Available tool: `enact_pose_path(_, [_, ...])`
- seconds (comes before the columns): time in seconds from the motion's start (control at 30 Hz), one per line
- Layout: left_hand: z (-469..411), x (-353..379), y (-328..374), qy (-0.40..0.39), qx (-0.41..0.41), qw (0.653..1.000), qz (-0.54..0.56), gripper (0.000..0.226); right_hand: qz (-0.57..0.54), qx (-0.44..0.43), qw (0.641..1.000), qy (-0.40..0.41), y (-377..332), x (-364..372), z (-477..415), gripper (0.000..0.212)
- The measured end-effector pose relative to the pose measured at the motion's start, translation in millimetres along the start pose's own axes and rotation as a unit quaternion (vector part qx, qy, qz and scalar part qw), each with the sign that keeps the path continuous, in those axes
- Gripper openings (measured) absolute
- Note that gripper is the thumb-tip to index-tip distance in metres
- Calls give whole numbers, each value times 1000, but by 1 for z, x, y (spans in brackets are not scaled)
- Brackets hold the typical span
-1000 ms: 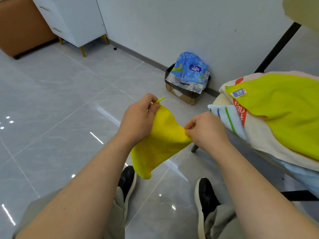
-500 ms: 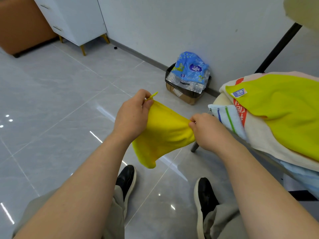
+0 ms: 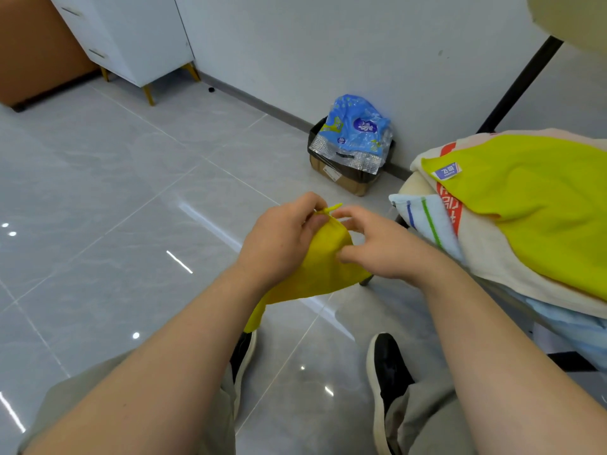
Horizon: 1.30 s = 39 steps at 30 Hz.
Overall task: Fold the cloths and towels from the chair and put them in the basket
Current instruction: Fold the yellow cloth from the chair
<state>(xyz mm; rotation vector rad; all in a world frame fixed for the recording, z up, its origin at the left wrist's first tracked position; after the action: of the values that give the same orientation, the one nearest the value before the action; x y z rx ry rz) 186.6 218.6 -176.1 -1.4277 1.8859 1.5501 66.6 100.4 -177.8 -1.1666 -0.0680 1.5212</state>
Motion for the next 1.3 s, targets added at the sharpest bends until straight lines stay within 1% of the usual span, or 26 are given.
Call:
enact_pose_path(0.03, [0, 2, 1, -10, 3, 1000, -1, 14, -29, -21, 999, 9, -4, 0, 0, 55])
enact_pose_path(0.07, [0, 3, 0, -15, 1, 1000, 3, 14, -37, -41, 998, 24, -7, 0, -1, 46])
enact_pose_path(0.17, [-1, 5, -4, -3, -30, 999, 41, 18, -9, -64, 995, 73, -7, 0, -1, 15])
enact_pose_path(0.2, [0, 6, -6, 0, -46, 997, 57, 24, -6, -63, 994, 86, -6, 1, -3, 10])
enact_pose_path(0.27, [0, 7, -10, -9, -84, 990, 109, 40, -17, -61, 990, 126, -5, -1, -5, 7])
enact_pose_path(0.33, [1, 8, -14, -65, -106, 984, 124, 49, -29, -60, 983, 171, -3, -6, -6, 4])
enact_pose_path(0.37, [2, 10, -15, -107, -101, 984, 104, 45, -33, -57, 981, 184, -2, -9, -7, 4])
enact_pose_path(0.43, [5, 14, -18, -171, -74, 982, 34, 21, -49, -50, 980, 186, 2, -12, -8, 8])
enact_pose_path(0.47, [6, 17, -20, -188, -68, 980, 9, 21, -59, -49, 980, 185, 4, -13, -8, 9])
enact_pose_path(0.53, [9, 22, -24, -203, -71, 977, -16, 30, -67, -55, 977, 193, 7, -15, -9, 13])
enact_pose_path(0.7, [10, 22, -28, -168, -75, 982, -50, 6, -12, -60, 982, 178, 4, -19, -2, 24])
enact_pose_path(0.73, [11, 22, -28, -160, -78, 983, -44, 9, -3, -64, 981, 185, 4, -21, -1, 26])
enact_pose_path(0.83, [15, 22, -25, -126, -77, 989, -11, 19, 5, -73, 969, 234, 5, -25, 0, 21])
enact_pose_path(0.93, [17, 20, -21, -83, -40, 996, 11, 25, -22, -66, 957, 282, 9, -31, -1, 19])
enact_pose_path(1.0, [17, 19, -17, -77, -13, 997, 12, 29, -43, -54, 952, 298, 13, -33, -1, 20])
enact_pose_path(1.13, [18, 22, -16, -91, 9, 996, 6, 41, -47, -42, 950, 306, 17, -36, 0, 22])
enact_pose_path(1.2, [18, 24, -14, -91, 13, 996, 6, 40, -42, -43, 949, 310, 18, -38, 0, 22])
enact_pose_path(1.3, [16, 25, -13, -105, 3, 995, 1, 24, -42, -39, 948, 314, 20, -39, -2, 21])
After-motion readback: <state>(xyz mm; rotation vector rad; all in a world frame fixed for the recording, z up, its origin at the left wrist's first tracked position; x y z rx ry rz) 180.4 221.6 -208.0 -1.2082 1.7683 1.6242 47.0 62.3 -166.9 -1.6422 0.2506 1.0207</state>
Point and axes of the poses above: each hand's wrist, its own z-axis away from the middle knuckle, its own x-axis out of the palm, y = z × x, the point moved 3 cm from there along -z, towards the middle knuckle, and after that the axes turned 11 degrees about x, right-handed, at the moved point
